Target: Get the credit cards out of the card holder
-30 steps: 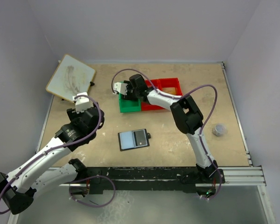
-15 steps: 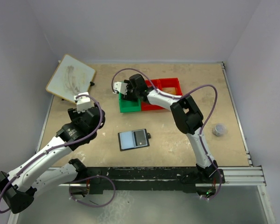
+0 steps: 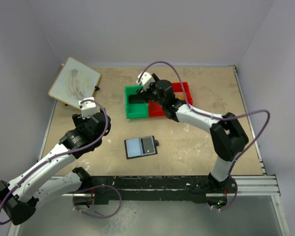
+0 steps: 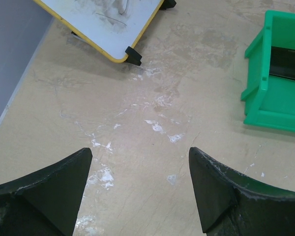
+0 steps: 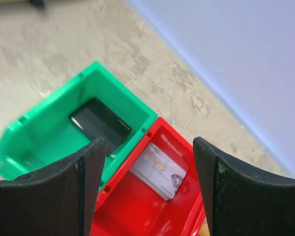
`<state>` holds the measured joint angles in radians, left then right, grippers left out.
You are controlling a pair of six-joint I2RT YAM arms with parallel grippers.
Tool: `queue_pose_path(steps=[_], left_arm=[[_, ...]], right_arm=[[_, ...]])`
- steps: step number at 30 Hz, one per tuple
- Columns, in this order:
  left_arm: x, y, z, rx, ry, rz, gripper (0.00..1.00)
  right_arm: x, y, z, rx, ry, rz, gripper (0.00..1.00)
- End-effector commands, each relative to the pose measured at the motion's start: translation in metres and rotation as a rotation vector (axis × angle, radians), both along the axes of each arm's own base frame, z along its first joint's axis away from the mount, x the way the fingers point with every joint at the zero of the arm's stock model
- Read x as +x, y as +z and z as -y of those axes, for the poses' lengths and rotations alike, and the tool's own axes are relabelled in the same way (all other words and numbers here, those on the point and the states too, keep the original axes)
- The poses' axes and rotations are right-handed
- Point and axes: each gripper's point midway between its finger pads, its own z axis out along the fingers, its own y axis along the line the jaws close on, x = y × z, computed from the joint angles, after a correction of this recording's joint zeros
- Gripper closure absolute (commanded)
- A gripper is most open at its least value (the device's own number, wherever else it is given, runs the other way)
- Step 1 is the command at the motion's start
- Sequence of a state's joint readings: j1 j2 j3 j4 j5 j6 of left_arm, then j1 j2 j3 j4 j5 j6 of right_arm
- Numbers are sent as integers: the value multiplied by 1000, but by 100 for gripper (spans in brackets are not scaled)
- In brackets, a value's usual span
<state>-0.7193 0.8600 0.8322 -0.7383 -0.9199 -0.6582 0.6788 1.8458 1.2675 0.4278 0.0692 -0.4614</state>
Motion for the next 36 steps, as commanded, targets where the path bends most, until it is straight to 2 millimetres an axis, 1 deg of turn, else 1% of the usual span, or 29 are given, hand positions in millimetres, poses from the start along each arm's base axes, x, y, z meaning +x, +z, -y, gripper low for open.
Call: queue_pose_path(steps=[1, 2, 3, 4, 5, 6, 7, 8, 9, 12, 14, 15, 16, 17, 19, 21, 22, 23, 24, 26, 28, 32, 34, 36], left_arm=[[6, 12, 10, -36, -46, 20, 22], [7, 10, 13, -39, -62, 9, 22], [7, 7, 19, -47, -84, -5, 22], [8, 3, 25, -53, -116, -22, 22], [9, -3, 39, -83, -176, -43, 22], [9, -11, 49, -100, -220, -69, 22], [10, -17, 58, -119, -253, -92, 22], [11, -21, 66, -136, -274, -108, 22], [12, -24, 71, -151, -280, -123, 22], [21, -34, 84, -204, -257, -134, 22], [27, -43, 103, -257, -291, -147, 22], [30, -48, 113, -278, -316, -159, 22], [32, -53, 123, -297, -349, -177, 22], [34, -58, 133, -307, -379, -197, 22], [36, -70, 146, -305, -422, -251, 24], [35, -89, 158, -297, -471, -316, 26], [34, -100, 162, -297, -485, -342, 26], [35, -117, 163, -289, -473, -368, 27], [35, -128, 164, -286, -469, -385, 27], [35, -144, 167, -270, -468, -426, 29], [35, -153, 169, -269, -477, -441, 30], [34, -163, 167, -253, -473, -459, 30], [30, -167, 166, -249, -482, -480, 30], [23, -174, 166, -259, -491, -502, 30]], right_arm=[[-17, 49, 35, 501, -327, -147, 25], [-29, 36, 43, 540, -394, -253, 23], [-42, 25, 50, 575, -443, -321, 21], [-55, 22, 55, 631, -459, -366, 20], [-77, 3, 55, 684, -431, -439, 20], [-102, -2, 47, 761, -343, -523, 22], [-124, 4, 43, 839, -257, -566, 25], [-142, -9, 43, 884, -234, -640, 27], [-159, -9, 44, 936, -214, -692, 29], [-200, -31, 40, 954, -211, -825, 30], [-227, -45, 32, 935, -234, -896, 30], [-245, -51, 24, 921, -221, -942, 31], [-255, -58, 22, 920, -229, -981, 32], [-270, -63, 17, 920, -222, -1028, 34], [-289, -75, 15, 929, -232, -1091, 35], [-302, -87, 15, 932, -238, -1127, 35], [-306, -98, 16, 916, -244, -1147, 35], [-307, -103, 15, 909, -245, -1154, 35], [-307, -111, 17, 895, -265, -1158, 35], [-308, -118, 15, 880, -269, -1167, 37], [-312, -123, 12, 871, -258, -1198, 37], [-310, -133, 10, 873, -299, -1217, 37], [-308, -137, 9, 863, -317, -1221, 36], [-305, -146, 11, 848, -369, -1226, 36]])
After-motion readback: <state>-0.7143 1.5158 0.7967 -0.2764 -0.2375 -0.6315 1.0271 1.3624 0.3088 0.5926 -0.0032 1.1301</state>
